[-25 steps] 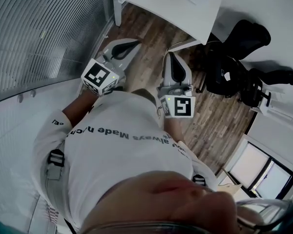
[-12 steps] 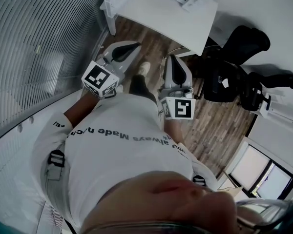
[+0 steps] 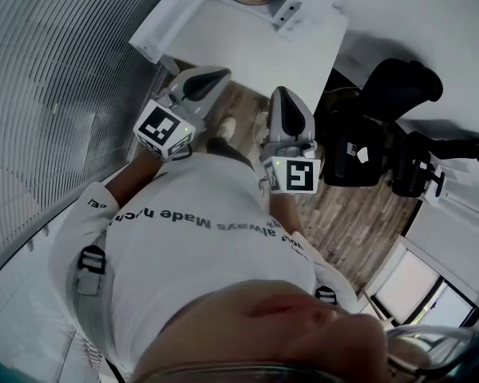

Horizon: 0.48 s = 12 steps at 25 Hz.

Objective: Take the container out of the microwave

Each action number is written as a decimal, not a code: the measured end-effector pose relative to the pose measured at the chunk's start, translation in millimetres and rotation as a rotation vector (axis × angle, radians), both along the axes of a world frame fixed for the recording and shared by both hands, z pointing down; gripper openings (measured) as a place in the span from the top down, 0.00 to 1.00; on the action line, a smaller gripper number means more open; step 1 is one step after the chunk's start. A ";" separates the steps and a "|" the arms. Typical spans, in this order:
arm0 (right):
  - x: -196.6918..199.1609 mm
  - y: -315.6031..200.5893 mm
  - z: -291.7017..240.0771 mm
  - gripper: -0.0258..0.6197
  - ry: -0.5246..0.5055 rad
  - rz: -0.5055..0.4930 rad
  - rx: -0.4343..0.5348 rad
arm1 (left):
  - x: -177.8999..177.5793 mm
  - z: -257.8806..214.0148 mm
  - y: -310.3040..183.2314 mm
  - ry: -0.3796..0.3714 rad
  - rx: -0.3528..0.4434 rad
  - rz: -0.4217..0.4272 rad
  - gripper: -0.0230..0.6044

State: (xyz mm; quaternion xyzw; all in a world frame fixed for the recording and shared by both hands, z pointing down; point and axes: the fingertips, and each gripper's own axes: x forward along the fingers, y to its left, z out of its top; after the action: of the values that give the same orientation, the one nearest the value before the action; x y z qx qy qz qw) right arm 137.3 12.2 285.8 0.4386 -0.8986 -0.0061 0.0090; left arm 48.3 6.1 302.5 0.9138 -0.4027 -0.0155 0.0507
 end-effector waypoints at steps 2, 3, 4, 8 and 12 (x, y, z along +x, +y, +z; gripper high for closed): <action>16.3 -29.0 -3.0 0.96 -0.001 -0.001 0.003 | 17.2 -2.4 -30.3 -0.004 -0.002 0.002 0.96; 24.5 -44.3 -3.2 0.96 -0.002 -0.001 0.000 | 25.5 -3.2 -45.8 -0.004 -0.002 0.001 0.96; 32.5 -59.4 -2.8 0.96 -0.005 0.000 -0.004 | 33.4 -3.9 -60.9 -0.006 -0.002 0.000 0.96; 56.2 -111.1 -2.8 0.96 -0.007 -0.017 -0.008 | 56.1 -6.2 -112.4 -0.016 0.004 -0.011 0.96; 63.2 -154.4 5.8 0.96 0.003 -0.045 -0.020 | 61.6 1.2 -155.3 -0.018 -0.002 -0.046 0.96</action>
State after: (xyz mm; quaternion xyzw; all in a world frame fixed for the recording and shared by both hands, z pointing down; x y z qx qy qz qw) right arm 200.5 -142.2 291.6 0.4182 -0.9082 0.0019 0.0147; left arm 109.9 -149.2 303.7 0.9043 -0.4242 -0.0079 0.0474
